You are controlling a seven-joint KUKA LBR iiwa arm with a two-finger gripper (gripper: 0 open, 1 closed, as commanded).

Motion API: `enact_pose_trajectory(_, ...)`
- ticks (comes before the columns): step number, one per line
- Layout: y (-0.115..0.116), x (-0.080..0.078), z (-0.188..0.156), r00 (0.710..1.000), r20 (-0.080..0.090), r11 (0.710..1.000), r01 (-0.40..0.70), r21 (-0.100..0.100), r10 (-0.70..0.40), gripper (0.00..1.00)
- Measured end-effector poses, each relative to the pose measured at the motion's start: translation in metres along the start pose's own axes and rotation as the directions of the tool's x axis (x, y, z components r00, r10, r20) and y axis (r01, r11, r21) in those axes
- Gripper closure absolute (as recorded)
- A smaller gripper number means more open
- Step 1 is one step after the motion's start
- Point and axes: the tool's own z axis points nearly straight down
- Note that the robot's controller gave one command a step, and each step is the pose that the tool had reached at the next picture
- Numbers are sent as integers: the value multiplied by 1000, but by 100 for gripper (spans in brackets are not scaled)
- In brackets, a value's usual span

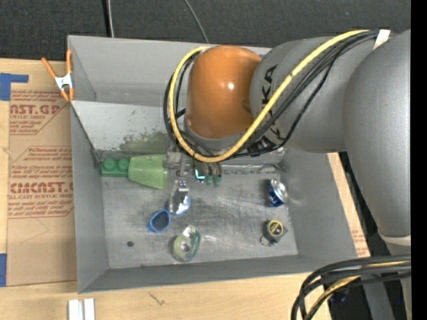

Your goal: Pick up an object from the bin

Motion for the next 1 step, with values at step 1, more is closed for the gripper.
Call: enact_pose_trajectory(1,-32,18,104,971,24,971,237,0,-237,0)
